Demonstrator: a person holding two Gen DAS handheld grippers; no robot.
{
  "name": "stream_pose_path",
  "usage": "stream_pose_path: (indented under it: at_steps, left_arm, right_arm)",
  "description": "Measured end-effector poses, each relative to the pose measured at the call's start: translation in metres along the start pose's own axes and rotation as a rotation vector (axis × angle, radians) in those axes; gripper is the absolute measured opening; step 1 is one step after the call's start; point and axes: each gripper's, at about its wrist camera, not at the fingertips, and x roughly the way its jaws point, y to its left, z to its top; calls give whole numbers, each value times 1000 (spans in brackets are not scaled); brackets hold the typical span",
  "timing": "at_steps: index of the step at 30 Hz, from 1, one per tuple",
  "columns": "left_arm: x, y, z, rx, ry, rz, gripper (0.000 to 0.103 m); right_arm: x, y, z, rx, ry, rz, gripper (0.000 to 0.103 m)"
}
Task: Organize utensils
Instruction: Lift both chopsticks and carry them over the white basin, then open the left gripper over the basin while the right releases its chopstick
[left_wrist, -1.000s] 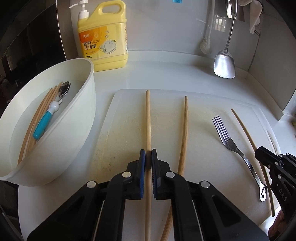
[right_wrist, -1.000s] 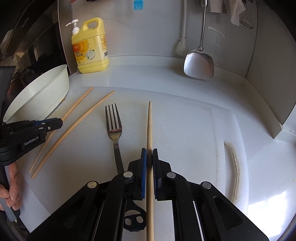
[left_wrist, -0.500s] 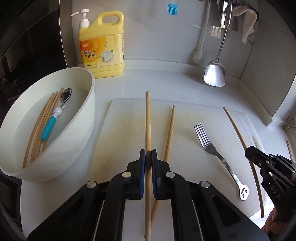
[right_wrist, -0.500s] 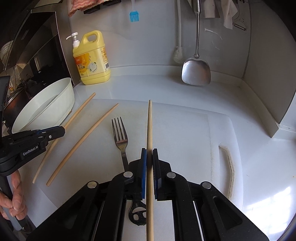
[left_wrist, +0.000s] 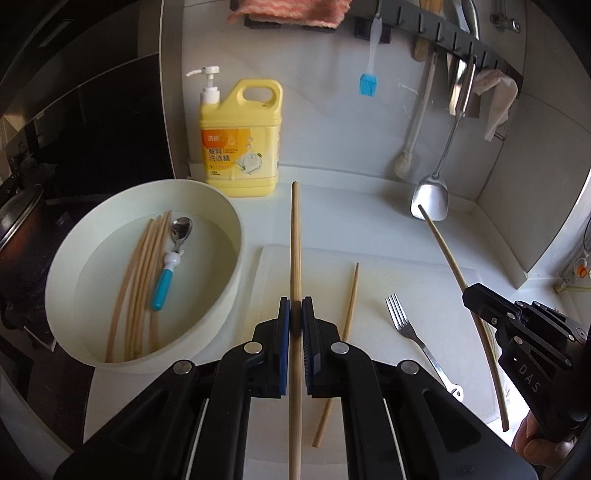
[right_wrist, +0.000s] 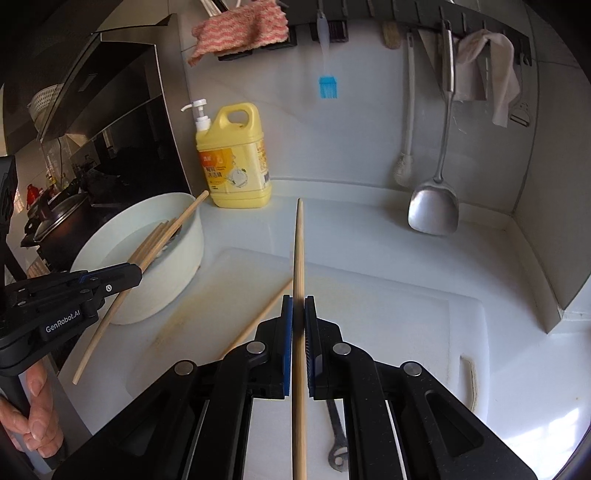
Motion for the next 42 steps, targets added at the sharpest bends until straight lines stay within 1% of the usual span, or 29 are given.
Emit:
stream_pose_path:
  at_steps: [4,8,14,16,21,26,31,35,39,42]
  left_arm:
    - [-13,33,13,-18,-21,25,7]
    - [-17,76,26,-8,-33,38,7]
    - [-1,148,44,-24,-11,48,7]
    - [8,168,48,-31,7,43,7]
    - [30,208,52,-46,42,59,7]
    - [52,230,47,-80,94,47,7]
    - [68,240,43,-100,117,39,7]
    - [79,243,42,-117,145,35,7]
    - [89,247,43,-130,173,34,7]
    - [94,247,43,-130,188,37,7]
  right_arm:
    - [5,32,24,-25,-20,30,6]
    - [21,70,46,-29,-50,53,6]
    - [62,134,76,-11,-40,69,6]
    - [76,154,84,4,-33,80,6]
    - [116,193,94,30,22,98,6]
    - [150,215,97,36,96,112,6]
    - [178,228,98,27,163,131,6]
    - [200,228,100,68,229,149,6]
    - [218,229,100,76,290,147,6]
    - [226,230,100,77,319,144,6]
